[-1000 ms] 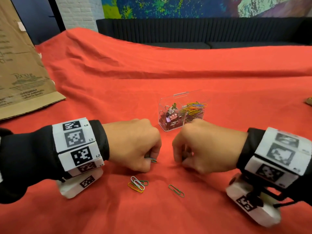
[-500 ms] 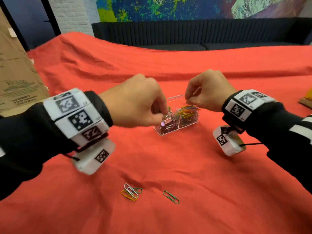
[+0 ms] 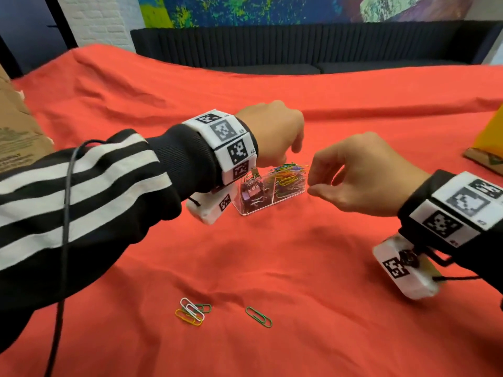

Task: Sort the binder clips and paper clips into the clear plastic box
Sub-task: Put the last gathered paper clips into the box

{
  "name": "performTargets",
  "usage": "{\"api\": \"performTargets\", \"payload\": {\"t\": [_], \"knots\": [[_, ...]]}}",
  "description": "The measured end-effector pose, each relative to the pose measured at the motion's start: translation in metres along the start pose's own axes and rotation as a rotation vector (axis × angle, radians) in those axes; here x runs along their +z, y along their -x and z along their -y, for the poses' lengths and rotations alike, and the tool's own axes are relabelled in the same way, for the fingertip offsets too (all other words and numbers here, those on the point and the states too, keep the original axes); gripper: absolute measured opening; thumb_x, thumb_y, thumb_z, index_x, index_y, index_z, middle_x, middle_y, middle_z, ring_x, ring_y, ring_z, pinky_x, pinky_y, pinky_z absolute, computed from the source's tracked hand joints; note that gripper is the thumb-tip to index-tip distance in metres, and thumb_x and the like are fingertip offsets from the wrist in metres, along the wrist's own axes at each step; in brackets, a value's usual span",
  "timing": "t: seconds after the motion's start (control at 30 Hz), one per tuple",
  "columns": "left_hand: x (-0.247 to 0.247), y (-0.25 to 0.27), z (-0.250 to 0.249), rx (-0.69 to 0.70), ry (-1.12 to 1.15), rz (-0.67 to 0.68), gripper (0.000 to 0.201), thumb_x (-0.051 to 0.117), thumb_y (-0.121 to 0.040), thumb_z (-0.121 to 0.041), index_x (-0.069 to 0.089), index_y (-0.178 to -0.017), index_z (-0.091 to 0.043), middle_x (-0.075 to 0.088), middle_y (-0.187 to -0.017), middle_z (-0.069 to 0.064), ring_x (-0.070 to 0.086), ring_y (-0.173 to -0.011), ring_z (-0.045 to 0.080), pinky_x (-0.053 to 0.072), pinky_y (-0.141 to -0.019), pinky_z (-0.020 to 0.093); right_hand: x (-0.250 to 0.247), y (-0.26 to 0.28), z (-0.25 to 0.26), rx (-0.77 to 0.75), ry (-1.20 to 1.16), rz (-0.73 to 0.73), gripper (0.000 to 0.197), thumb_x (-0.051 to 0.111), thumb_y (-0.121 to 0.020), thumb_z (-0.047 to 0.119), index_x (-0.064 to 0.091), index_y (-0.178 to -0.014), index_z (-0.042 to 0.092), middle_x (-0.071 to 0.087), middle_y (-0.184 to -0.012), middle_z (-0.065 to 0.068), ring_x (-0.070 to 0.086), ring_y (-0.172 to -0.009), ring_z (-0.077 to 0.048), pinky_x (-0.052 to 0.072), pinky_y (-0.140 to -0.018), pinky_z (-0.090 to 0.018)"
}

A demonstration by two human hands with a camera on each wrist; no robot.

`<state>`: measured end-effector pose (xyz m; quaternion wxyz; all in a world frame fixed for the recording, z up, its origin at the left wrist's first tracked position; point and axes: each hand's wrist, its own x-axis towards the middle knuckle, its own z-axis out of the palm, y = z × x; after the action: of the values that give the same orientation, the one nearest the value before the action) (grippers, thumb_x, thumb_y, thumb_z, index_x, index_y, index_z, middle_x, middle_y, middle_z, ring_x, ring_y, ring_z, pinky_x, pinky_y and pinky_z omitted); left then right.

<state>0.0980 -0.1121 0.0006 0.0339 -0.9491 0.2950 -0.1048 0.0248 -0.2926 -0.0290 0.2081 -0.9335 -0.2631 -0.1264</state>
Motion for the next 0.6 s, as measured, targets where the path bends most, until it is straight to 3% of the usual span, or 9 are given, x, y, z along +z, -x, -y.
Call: {"api": "performTargets", "payload": {"t": [0.1, 0.2, 0.27, 0.33, 0.43, 0.5, 0.6], "knots": [[-0.007, 0.014, 0.007, -0.009, 0.036, -0.045, 0.032, 0.064, -0.077, -0.023, 0.069, -0.102, -0.042, 0.073, -0.097, -0.009, 0.07, -0.092, 0.022, 0.058, -0.081, 0.041, -0.001, 0.007, 0.007, -0.034, 0.001, 0.016, 0.01, 0.079, -0.074, 0.016, 0.074, -0.072, 0.025, 0.071, -0.062, 0.011, 0.069, -0.062, -0.003, 0.059, -0.067, -0.032], [-0.025, 0.044, 0.008, 0.05, 0.075, -0.055, 0.016, 0.068, -0.079, -0.035, 0.073, -0.094, -0.032, 0.073, -0.083, -0.014, 0.064, -0.074, 0.008, 0.057, -0.078, 0.035, -0.003, 0.011, 0.019, -0.037, -0.023, 0.041, 0.01, 0.078, -0.074, 0.018, 0.074, -0.072, 0.026, 0.07, -0.061, 0.012, 0.069, -0.062, -0.003, 0.059, -0.067, -0.034], [-0.038, 0.074, 0.004, 0.133, 0.117, 0.066, 0.015, 0.073, -0.077, -0.043, 0.073, -0.082, -0.028, 0.072, -0.072, -0.014, 0.062, -0.062, 0.0, 0.055, -0.068, 0.027, -0.001, 0.017, 0.034, -0.077, -0.019, 0.113, 0.006, 0.077, -0.075, 0.022, 0.074, -0.073, 0.027, 0.071, -0.063, 0.012, 0.069, -0.063, -0.003, 0.058, -0.067, -0.034], [-0.044, 0.105, -0.001, 0.191, 0.154, 0.297, 0.023, 0.078, -0.075, -0.048, 0.071, -0.074, -0.026, 0.068, -0.063, -0.014, 0.061, -0.056, 0.0, 0.047, -0.056, 0.017, 0.004, 0.025, 0.056, -0.139, -0.026, 0.207, 0.002, 0.074, -0.076, 0.026, 0.074, -0.077, 0.027, 0.071, -0.066, 0.014, 0.068, -0.065, -0.002, 0.057, -0.066, -0.03], [-0.034, 0.15, -0.005, 0.22, 0.104, 0.59, 0.026, 0.078, -0.075, -0.05, 0.071, -0.076, -0.026, 0.067, -0.062, -0.017, 0.059, -0.057, -0.001, 0.038, -0.049, 0.009, 0.014, 0.04, 0.093, -0.234, -0.055, 0.41, 0.008, 0.068, -0.078, 0.029, 0.074, -0.084, 0.029, 0.07, -0.069, 0.016, 0.066, -0.068, -0.001, 0.053, -0.066, -0.019], [-0.022, 0.175, -0.008, 0.257, -0.004, 0.611, 0.028, 0.071, -0.076, -0.055, 0.07, -0.09, -0.03, 0.069, -0.073, -0.017, 0.062, -0.067, 0.002, 0.044, -0.055, 0.015, 0.024, 0.049, 0.111, -0.29, -0.001, 0.502, 0.012, 0.067, -0.078, 0.033, 0.071, -0.088, 0.029, 0.07, -0.073, 0.013, 0.064, -0.07, -0.004, 0.053, -0.066, -0.02], [-0.013, 0.192, -0.007, 0.224, -0.017, 0.555, 0.033, 0.065, -0.073, -0.054, 0.063, -0.098, -0.032, 0.069, -0.08, -0.016, 0.062, -0.073, 0.006, 0.05, -0.062, 0.023, 0.037, 0.052, 0.122, -0.292, 0.149, 0.556, 0.02, 0.065, -0.078, 0.041, 0.059, -0.085, 0.023, 0.065, -0.079, 0.004, 0.063, -0.079, -0.021, 0.056, -0.068, -0.036]]}}
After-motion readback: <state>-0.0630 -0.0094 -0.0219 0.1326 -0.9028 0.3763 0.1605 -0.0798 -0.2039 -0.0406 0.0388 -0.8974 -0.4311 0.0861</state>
